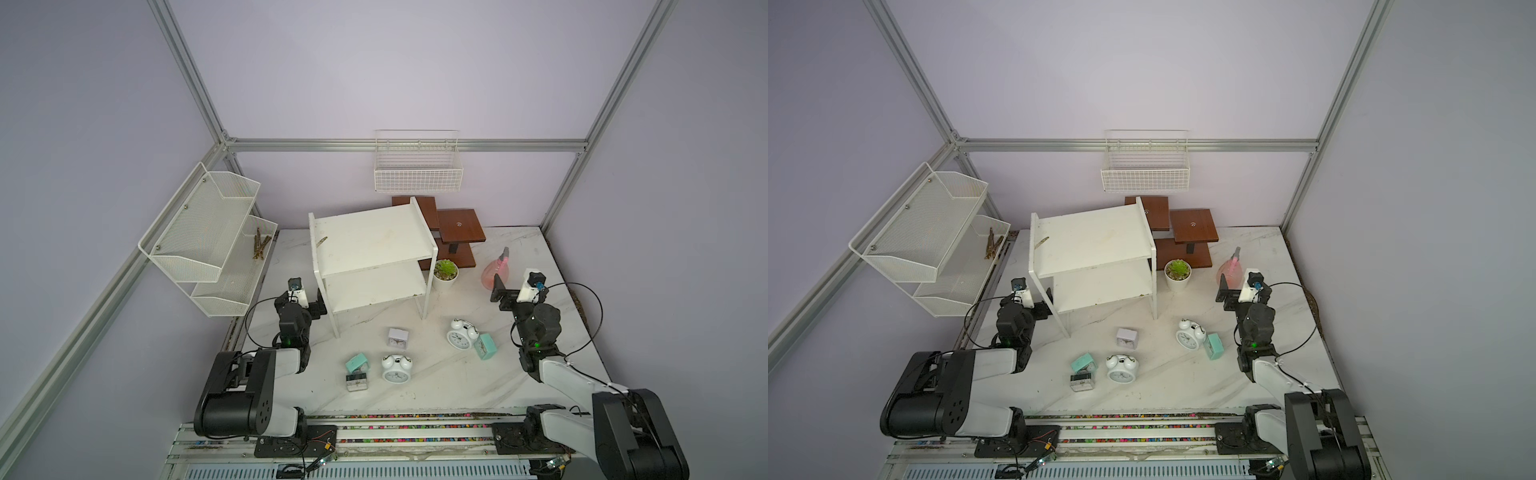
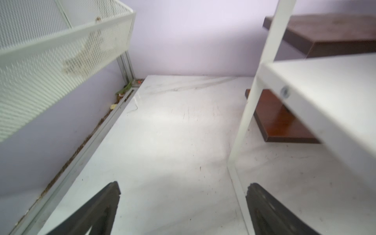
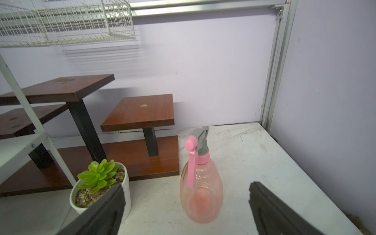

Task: Place the alarm clocks on the shelf by style
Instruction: Pick up the alarm from the center of the board.

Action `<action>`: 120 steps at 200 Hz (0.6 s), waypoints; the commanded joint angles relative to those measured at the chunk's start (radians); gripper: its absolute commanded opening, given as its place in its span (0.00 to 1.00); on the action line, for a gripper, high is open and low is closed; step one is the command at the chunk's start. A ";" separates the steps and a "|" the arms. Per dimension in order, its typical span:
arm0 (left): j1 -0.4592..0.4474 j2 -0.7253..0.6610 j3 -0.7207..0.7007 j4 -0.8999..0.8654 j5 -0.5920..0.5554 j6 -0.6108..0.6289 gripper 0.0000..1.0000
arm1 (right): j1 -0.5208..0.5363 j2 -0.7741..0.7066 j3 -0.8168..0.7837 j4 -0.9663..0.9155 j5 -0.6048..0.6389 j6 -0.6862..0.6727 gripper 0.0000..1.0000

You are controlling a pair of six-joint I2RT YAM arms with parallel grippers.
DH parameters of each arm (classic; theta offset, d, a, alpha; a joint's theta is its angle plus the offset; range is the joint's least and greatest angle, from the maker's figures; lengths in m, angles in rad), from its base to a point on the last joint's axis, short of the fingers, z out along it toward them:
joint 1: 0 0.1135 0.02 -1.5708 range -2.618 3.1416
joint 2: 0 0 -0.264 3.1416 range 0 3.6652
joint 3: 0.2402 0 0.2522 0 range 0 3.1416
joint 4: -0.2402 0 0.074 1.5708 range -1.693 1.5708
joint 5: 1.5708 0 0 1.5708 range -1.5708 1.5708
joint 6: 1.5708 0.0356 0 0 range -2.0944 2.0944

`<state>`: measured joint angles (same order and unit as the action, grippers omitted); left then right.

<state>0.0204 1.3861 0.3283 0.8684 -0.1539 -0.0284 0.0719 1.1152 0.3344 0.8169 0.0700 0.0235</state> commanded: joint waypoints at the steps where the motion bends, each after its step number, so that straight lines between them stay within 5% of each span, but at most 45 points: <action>1: 0.021 -0.078 0.015 -0.086 0.078 0.024 1.00 | 0.049 -0.077 0.070 -0.312 -0.011 0.036 0.99; 42: 0.105 -0.184 0.036 -0.268 0.223 0.030 1.00 | 0.265 -0.153 0.235 -0.680 0.066 0.087 0.99; 120: 0.245 -0.431 0.070 -0.671 0.497 0.158 1.00 | 0.742 -0.148 0.351 -1.010 0.351 0.386 0.99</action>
<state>0.2375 1.0378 0.3416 0.3714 0.1986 0.0467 0.7025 0.9695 0.6613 -0.0422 0.2718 0.2707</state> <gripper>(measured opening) 0.998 0.992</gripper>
